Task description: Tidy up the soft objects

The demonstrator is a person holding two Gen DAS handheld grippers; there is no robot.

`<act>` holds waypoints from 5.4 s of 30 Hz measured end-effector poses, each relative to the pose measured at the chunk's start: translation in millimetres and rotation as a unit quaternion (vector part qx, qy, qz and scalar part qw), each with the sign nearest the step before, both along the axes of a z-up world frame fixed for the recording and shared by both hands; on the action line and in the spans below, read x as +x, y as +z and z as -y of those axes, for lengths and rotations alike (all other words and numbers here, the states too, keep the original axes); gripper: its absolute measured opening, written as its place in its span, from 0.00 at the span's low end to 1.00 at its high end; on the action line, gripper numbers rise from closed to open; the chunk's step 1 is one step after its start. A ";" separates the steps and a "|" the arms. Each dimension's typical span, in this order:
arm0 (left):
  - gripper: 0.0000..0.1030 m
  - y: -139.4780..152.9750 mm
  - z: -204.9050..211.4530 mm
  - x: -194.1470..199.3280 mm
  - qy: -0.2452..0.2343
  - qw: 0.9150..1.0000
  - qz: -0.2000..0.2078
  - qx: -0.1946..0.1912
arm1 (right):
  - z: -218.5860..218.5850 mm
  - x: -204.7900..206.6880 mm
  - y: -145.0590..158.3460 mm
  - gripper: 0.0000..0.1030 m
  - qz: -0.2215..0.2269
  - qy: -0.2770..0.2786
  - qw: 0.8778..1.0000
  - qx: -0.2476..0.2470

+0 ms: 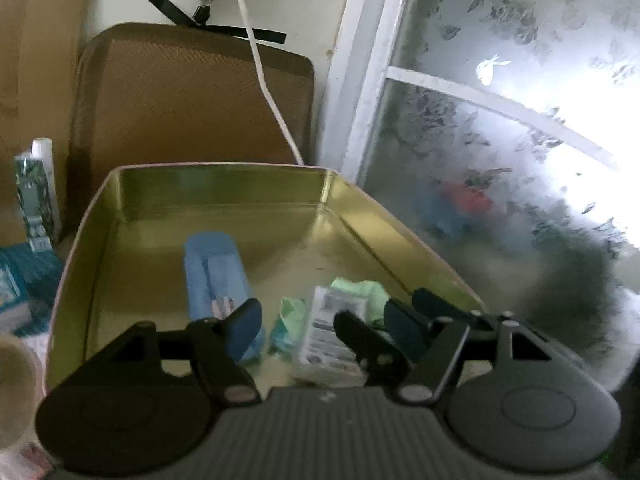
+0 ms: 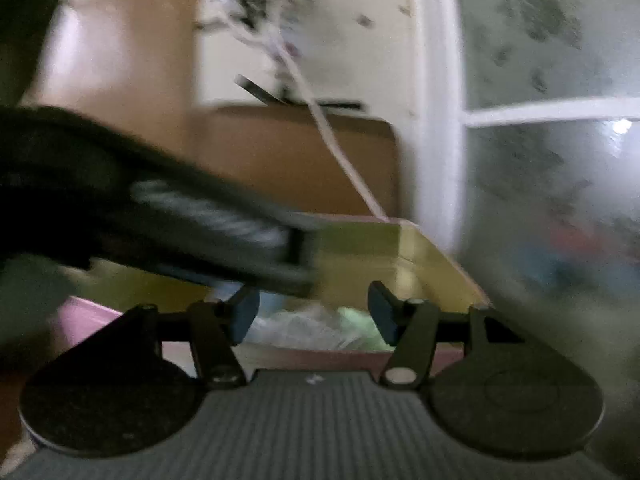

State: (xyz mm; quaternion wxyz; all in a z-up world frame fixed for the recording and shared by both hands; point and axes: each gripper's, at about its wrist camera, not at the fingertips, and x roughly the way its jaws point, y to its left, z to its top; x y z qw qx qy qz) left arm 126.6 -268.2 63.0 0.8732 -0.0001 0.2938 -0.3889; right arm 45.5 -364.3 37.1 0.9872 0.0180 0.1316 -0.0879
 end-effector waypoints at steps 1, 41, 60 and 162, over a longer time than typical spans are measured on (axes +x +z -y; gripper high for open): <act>0.70 0.8 -4.6 -3.5 -0.001 1.000 0.003 -0.006 | 6.5 -5.6 -0.5 0.61 0.009 0.005 1.000 0.028; 0.71 -58.4 -395.1 -79.5 0.366 0.926 -0.049 -0.080 | -279.3 73.0 -8.2 0.60 -0.192 0.425 0.883 -0.052; 0.73 -32.2 -208.4 -87.6 0.081 0.995 -0.050 -0.011 | -97.4 -104.6 -21.7 0.62 -0.134 0.164 0.970 -0.120; 0.85 -48.4 -386.1 -56.7 0.344 0.929 -0.018 -0.135 | -244.4 9.5 -0.3 0.43 -0.172 0.386 0.904 -0.060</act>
